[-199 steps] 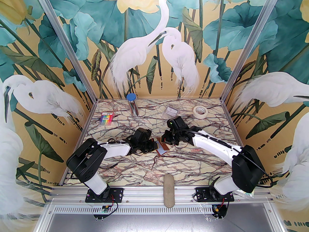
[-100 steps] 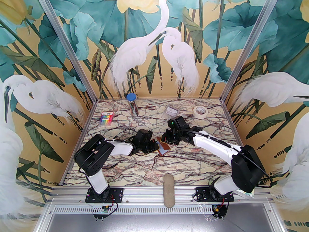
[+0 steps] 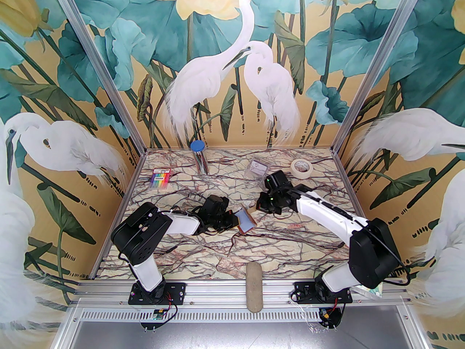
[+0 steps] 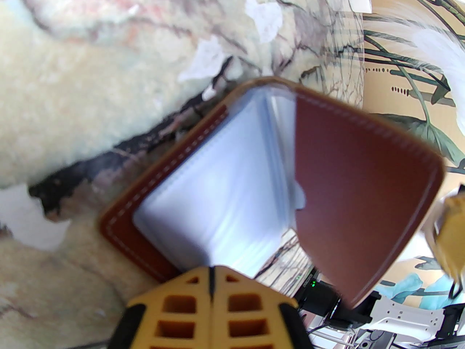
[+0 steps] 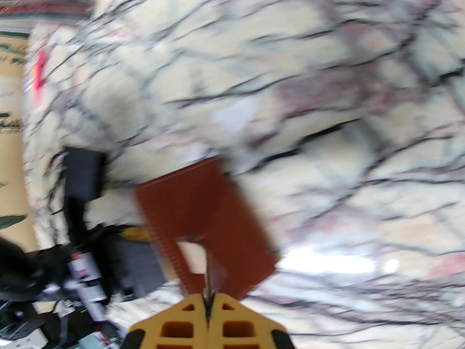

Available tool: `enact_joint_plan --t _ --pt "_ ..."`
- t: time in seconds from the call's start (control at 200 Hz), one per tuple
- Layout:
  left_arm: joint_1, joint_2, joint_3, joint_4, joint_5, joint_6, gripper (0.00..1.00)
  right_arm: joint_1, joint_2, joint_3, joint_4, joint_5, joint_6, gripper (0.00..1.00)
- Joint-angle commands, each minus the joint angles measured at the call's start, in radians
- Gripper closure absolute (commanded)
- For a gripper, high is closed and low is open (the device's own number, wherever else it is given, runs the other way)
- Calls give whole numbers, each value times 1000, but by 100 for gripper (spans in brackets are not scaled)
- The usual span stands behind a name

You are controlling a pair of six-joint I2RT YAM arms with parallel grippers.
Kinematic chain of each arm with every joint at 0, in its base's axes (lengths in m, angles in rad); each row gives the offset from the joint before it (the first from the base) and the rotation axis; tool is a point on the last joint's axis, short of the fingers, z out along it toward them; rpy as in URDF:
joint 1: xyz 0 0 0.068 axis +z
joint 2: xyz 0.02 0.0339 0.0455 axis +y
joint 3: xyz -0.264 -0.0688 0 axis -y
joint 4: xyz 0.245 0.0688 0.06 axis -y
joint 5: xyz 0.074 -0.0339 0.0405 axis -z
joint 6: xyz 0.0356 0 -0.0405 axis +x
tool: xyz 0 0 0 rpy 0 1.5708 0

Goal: Put the credit cards into the card holder

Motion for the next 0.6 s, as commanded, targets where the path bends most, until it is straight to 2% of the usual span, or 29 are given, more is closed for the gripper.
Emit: enact_joint_plan --t 0.0,0.31,0.475,0.6 --pt "-6 48 -28 -60 -34 -3 100 -25 31 15 -80 113 -96 100" --pt "-6 22 -6 -88 -35 6 99 -38 190 -5 -21 239 -158 100" --pt "-6 -13 28 -139 -34 34 93 -39 226 -14 13 237 -163 100" --pt "-5 -9 55 -175 -45 53 93 -38 217 -20 24 229 -191 98"
